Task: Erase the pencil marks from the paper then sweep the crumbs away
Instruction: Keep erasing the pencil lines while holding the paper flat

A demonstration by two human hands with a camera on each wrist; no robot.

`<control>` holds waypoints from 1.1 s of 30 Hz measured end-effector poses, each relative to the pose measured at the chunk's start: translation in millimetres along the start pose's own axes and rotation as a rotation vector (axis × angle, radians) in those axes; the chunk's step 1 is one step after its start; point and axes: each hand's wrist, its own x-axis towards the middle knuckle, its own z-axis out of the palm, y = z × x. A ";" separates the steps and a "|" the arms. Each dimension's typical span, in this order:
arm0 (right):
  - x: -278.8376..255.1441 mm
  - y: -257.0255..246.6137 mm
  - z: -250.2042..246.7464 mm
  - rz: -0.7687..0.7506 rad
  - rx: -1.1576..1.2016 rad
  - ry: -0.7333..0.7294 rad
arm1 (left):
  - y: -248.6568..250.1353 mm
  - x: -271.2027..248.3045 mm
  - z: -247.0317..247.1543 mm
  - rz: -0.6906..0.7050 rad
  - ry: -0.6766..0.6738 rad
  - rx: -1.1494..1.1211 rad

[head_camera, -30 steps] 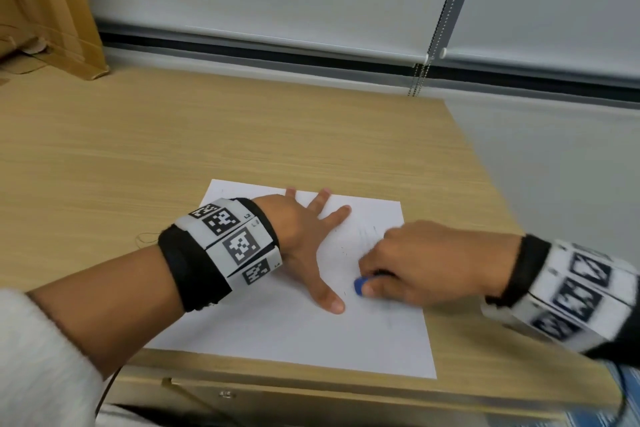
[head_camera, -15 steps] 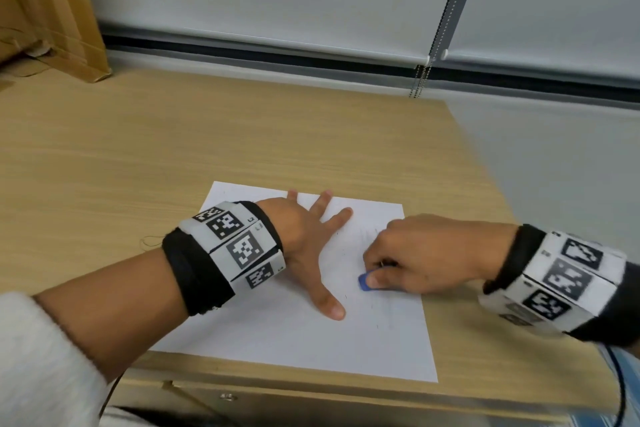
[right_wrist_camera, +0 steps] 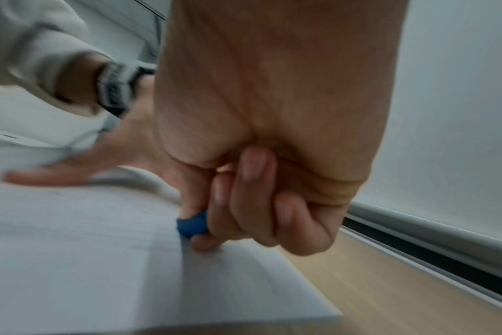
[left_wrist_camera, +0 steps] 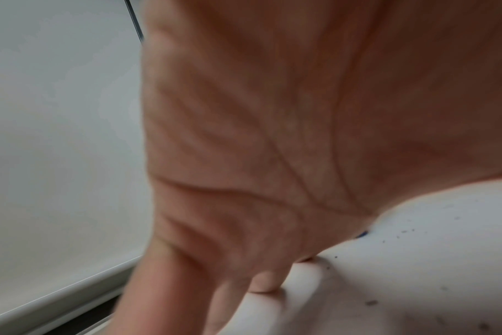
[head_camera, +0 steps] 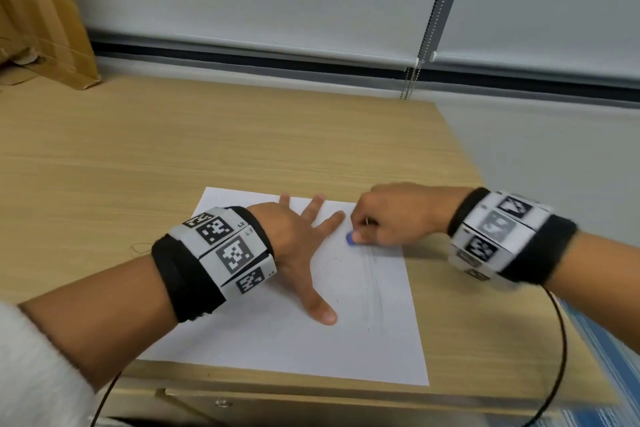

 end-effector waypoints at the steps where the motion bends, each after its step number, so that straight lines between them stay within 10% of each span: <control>1: 6.5 5.4 -2.1 0.039 0.003 0.040 | 0.1 0.3 -0.4 -0.004 -0.006 0.000; 33: -10.5 -4.5 6.4 -0.005 0.083 0.015 | 2.4 1.0 -2.4 -0.028 -0.022 0.017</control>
